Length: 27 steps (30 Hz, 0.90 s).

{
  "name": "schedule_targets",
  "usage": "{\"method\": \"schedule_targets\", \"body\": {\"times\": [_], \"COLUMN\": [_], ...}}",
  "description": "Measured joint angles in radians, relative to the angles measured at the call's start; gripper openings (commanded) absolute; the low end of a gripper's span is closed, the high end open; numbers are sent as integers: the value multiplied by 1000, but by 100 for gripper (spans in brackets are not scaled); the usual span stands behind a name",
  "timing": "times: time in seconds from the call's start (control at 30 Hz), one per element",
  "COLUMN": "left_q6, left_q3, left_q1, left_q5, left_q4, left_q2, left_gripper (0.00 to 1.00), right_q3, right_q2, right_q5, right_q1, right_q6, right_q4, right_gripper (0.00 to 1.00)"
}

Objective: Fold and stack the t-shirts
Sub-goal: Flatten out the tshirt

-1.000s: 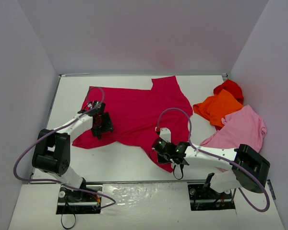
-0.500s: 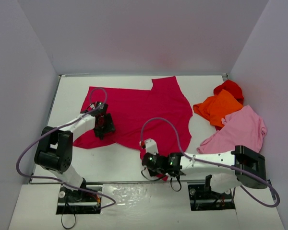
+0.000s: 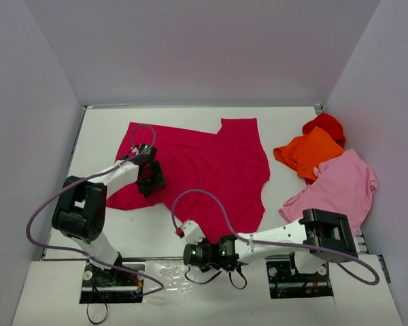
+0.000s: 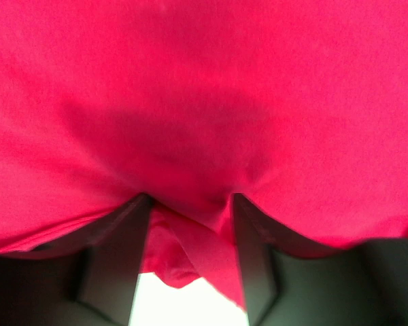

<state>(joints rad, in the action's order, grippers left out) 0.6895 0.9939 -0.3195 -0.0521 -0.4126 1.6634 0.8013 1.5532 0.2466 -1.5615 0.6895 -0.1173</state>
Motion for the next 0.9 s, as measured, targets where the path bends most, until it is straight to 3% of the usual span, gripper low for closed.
{"method": "schedule_targets", "body": {"times": [0.13, 0.17, 0.3, 0.47, 0.6, 0.67, 0.73, 0.77, 0.83, 0.87, 0.9], "left_q6": [1, 2, 4, 8, 10, 10, 8, 6, -2, -5, -5], "left_q3": [6, 7, 12, 21, 23, 23, 29, 36, 81, 110, 139], "left_q1": [-2, -2, -4, -13, -17, -19, -19, -19, -19, -19, -19], "left_q5": [0, 0, -1, 1, 23, 42, 57, 62, 61, 55, 45], "left_q4": [0, 0, -1, -3, -6, -9, -12, -16, -34, -40, -40], "left_q2": [6, 7, 10, 10, -3, -34, -74, -91, -92, -84, -71], "left_gripper": [41, 43, 54, 56, 57, 56, 46, 28, 7, 0, 0], "right_q3": [0, 0, -3, -37, -108, -152, -187, -202, -210, -207, -191], "right_q2": [-6, -15, -103, -208, -288, -326, -350, -359, -347, -330, -299], "right_q5": [8, 17, 57, 99, 109, 101, 89, 83, 36, 21, 13], "right_q1": [-29, -29, -19, 21, 162, 271, 397, 458, 590, 647, 702], "right_q6": [-5, -4, -4, 8, 24, 23, 15, 9, -17, -32, -51], "right_q4": [0, 0, 2, 21, 33, 44, 53, 56, 76, 88, 96], "right_gripper": [62, 64, 68, 64, 55, 33, 1, 0, 0, 0, 0]}}
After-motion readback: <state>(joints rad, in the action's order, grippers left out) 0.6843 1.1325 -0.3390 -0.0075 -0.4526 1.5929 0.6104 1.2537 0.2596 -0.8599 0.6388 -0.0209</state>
